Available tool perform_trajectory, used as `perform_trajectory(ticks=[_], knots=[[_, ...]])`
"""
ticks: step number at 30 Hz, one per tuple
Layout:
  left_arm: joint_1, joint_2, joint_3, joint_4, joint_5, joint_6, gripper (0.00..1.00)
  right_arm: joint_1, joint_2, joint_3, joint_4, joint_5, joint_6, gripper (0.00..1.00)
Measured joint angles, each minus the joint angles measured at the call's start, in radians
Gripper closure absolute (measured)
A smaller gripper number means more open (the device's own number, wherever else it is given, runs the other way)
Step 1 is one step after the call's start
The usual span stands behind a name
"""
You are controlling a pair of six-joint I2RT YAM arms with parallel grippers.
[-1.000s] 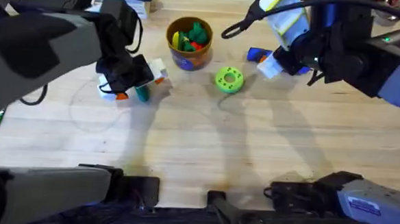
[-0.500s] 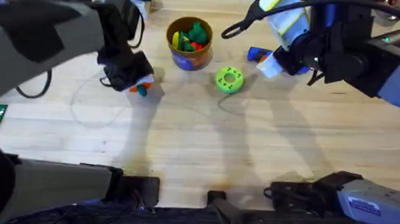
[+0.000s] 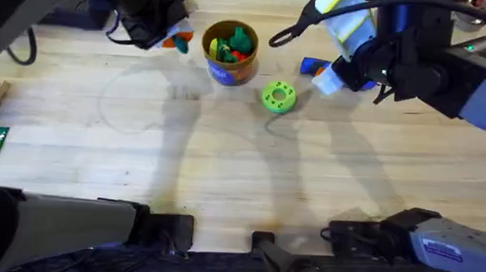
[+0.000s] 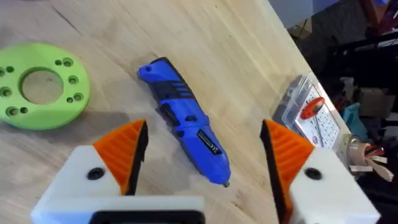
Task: Pick up the gripper from the table and insert it into the empty holder that is missing its gripper. Then pick up a screw, insert it into the mounting hole, and use the screwdriver to tighten it. Finally, clean up the table by picking up the vegetable and placing it into the bucket.
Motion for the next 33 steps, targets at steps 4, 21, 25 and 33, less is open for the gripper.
perform_trajectory(ticks=[4,21,25,33], knots=[[-0.052,0.005,0.0,0.046,0.021,0.053,0.98,0.0,0.0,0.0,0.0,0.0,0.0,0.009],[-0.163,0.098,0.0,0.262,0.051,0.086,0.591,0.0,0.0,0.0,0.0,0.0,0.0,0.008],[-0.163,0.098,0.0,0.258,0.051,0.085,0.264,0.0,0.0,0.0,0.0,0.0,0.0,0.008],[-0.163,0.098,0.0,0.253,0.051,0.08,0.012,0.0,0.0,0.0,-0.001,0.0,0.015,0.008]])
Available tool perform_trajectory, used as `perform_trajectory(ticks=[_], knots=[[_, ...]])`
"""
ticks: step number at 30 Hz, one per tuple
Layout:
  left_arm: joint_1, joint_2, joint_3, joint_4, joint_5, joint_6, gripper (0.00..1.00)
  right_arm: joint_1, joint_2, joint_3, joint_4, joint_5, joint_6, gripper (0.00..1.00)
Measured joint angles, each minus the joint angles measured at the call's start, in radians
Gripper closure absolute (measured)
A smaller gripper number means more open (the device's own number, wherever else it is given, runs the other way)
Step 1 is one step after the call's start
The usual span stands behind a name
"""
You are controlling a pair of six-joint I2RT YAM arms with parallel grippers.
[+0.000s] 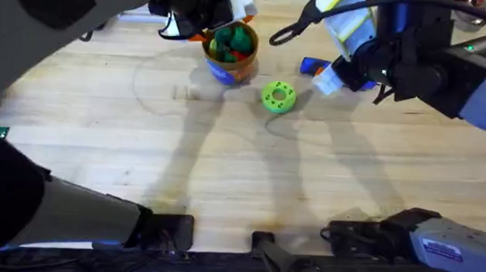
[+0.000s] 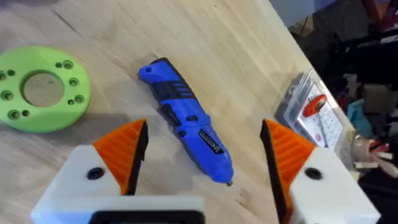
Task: Pick up the gripper from the table and insert it into the empty holder that is missing its gripper. Then pick up a screw, insert it into the mounting hole, and use the screwdriver to tighten it. Finally, clean up the table by picking up the vegetable and placing it into the bucket.
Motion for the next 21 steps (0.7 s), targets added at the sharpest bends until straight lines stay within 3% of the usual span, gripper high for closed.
perform_trajectory(ticks=[7,15,21], knots=[[0.0,-0.106,0.011,-0.135,-0.012,0.099,0.013,0.0,-0.079,0.037,-0.182,0.0,0.092,0.008],[0.0,-0.398,0.064,-0.41,-0.028,0.379,0.012,0.0,-0.246,0.172,-0.506,0.0,0.225,0.009],[0.0,-0.497,0.064,-0.552,-0.029,0.541,0.012,0.0,-0.336,0.186,-0.591,-0.001,0.338,0.008]])
